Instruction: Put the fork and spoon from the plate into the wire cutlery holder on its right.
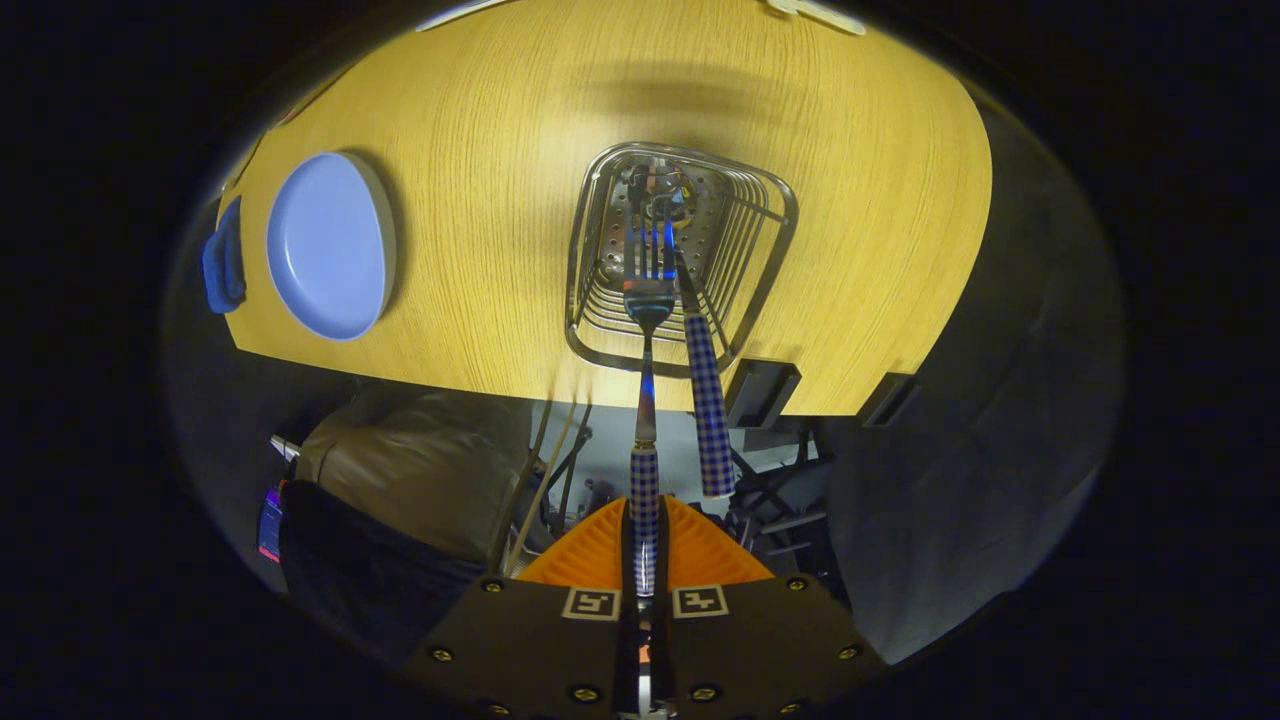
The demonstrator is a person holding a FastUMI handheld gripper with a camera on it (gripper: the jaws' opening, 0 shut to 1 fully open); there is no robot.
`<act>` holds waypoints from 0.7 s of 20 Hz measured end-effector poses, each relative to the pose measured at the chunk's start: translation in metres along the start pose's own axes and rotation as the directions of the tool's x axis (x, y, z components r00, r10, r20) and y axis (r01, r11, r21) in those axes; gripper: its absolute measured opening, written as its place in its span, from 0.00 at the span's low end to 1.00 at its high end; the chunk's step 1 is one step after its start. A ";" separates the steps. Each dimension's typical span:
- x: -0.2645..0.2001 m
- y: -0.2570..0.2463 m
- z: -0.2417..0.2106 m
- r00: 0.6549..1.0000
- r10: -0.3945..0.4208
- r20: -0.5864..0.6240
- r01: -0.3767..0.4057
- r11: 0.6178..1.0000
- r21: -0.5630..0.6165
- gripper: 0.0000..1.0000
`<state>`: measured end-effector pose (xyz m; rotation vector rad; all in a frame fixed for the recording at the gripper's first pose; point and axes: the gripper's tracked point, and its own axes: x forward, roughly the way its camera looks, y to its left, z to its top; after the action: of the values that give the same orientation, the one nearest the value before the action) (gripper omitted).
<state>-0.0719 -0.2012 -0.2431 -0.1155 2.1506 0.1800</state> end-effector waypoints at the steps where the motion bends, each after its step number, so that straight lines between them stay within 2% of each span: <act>1: 0.002 -0.001 0.003 1.000 -0.004 -0.010 0.004 1.000 0.000 0.05; 8: 0.002 -0.002 0.018 0.996 -0.020 -0.086 0.020 1.000 -0.001 0.05; 10: 0.003 -0.001 0.029 0.996 -0.019 -0.082 0.019 1.000 -0.001 0.08; 14: -0.001 -0.001 0.034 0.997 -0.025 -0.075 0.025 1.000 -0.006 0.08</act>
<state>-0.0430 -0.1962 -0.2611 -0.1540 2.2220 0.1692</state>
